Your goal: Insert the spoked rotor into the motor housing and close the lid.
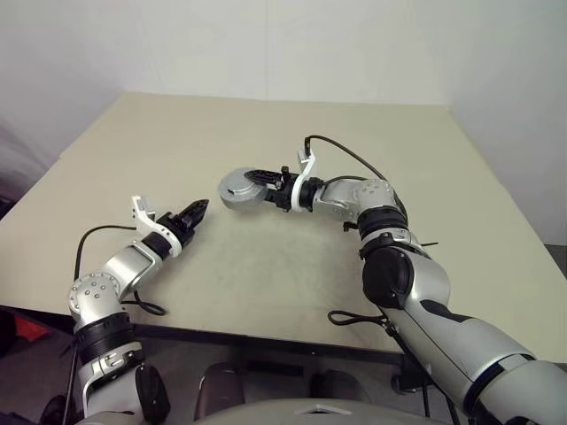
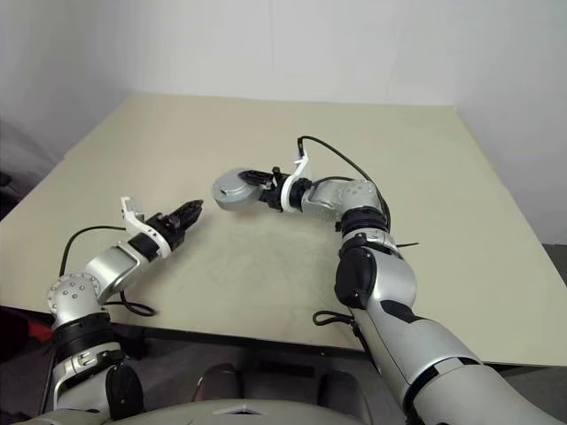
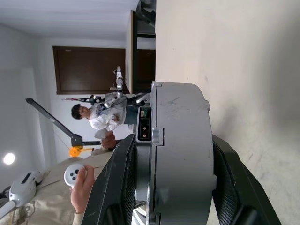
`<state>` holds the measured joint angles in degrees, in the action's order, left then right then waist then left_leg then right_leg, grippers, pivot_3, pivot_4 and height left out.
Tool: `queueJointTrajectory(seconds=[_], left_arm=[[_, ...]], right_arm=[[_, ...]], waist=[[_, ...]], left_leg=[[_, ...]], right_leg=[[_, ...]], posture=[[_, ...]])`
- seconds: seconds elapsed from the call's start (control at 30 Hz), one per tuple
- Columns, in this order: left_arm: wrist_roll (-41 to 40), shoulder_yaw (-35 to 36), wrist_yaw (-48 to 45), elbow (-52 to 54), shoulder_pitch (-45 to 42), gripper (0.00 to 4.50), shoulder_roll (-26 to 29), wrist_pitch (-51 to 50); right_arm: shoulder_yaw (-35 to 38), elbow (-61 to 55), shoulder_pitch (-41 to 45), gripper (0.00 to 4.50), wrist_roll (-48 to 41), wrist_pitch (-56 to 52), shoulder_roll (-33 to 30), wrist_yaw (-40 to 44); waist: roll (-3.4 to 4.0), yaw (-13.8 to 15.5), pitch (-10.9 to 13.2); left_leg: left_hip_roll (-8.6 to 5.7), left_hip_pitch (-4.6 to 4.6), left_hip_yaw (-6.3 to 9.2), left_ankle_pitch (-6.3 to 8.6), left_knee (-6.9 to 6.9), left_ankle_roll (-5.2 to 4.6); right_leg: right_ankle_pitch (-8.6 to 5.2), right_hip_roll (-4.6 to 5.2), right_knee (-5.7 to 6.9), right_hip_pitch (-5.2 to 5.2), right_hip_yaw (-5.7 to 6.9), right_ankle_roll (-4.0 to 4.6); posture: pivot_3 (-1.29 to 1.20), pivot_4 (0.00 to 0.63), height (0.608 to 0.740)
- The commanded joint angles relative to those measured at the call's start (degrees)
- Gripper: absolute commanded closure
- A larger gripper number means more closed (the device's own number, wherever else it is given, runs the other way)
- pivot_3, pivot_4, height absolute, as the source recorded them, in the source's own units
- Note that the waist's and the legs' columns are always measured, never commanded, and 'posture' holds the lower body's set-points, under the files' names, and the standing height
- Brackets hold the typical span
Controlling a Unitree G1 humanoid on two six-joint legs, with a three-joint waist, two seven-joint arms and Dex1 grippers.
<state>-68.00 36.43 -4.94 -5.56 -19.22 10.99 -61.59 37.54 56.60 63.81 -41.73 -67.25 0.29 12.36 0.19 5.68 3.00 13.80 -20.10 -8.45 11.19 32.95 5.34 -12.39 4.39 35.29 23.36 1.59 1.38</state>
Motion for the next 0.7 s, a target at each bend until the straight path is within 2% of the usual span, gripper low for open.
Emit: queueJointTrajectory(seconds=[0.03,0.13,0.2,0.23,0.4,0.7], left_arm=[[-2.6,-0.1,-1.2,3.4,0.5,1.92,1.3,0.7],[-5.1,-0.3,-1.7,3.8,1.0,0.98,1.4,0.0],[-9.7,-0.1,-0.3,3.0,1.0,0.26,1.0,-2.4],[-12.3,-0.2,0.1,2.5,0.8,0.04,0.8,-3.4],[-21.6,-2.2,0.2,-0.1,-0.6,0.04,0.4,-5.5],[-22.5,-5.4,-1.6,-7.6,-5.3,0.04,0.4,-3.2]], right_arm=[[0.4,-3.4,1.4,2.41,-2.8,-0.5,-0.1,0.7],[0.3,-3.8,1.4,2.41,-2.8,-0.7,-0.1,0.7],[0.1,-3.9,1.3,2.41,-2.7,-1.0,-0.2,0.8],[-0.1,-4.0,1.3,2.41,-2.7,-1.4,-0.2,1.1],[-1.6,-6.7,0.7,2.41,-3.6,-5.1,0.0,3.1],[-2.5,-10.3,-0.5,2.41,-4.0,-6.8,0.2,3.7]], waist=[[0.0,0.0,0.0],[0.0,0.0,0.0],[0.0,0.0,0.0],[0.0,0.0,0.0],[0.0,0.1,0.0],[-0.01,0.4,0.0]], left_leg=[[0.0,0.0,0.0,0.0,0.01,0.0],[0.0,0.01,0.0,0.0,0.01,0.0],[0.01,0.01,0.0,0.0,0.02,0.0],[0.0,0.0,0.0,0.0,0.02,0.0],[0.0,0.0,0.0,0.0,0.03,0.01],[0.0,0.02,0.0,-0.02,0.09,0.03]], right_leg=[[0.0,0.0,0.01,0.0,0.0,0.0],[0.0,0.0,0.02,0.0,0.0,-0.01],[0.01,-0.01,0.02,0.0,0.0,-0.03],[0.01,0.0,0.02,0.0,0.0,-0.03],[0.02,-0.01,0.05,0.0,-0.01,-0.04],[0.11,-0.01,0.15,-0.01,-0.03,-0.19]], posture=[[0.0,0.0,0.74],[0.0,0.0,0.74],[0.0,0.0,0.74],[0.0,0.0,0.74],[0.0,0.0,0.74],[0.0,0.0,0.74]])
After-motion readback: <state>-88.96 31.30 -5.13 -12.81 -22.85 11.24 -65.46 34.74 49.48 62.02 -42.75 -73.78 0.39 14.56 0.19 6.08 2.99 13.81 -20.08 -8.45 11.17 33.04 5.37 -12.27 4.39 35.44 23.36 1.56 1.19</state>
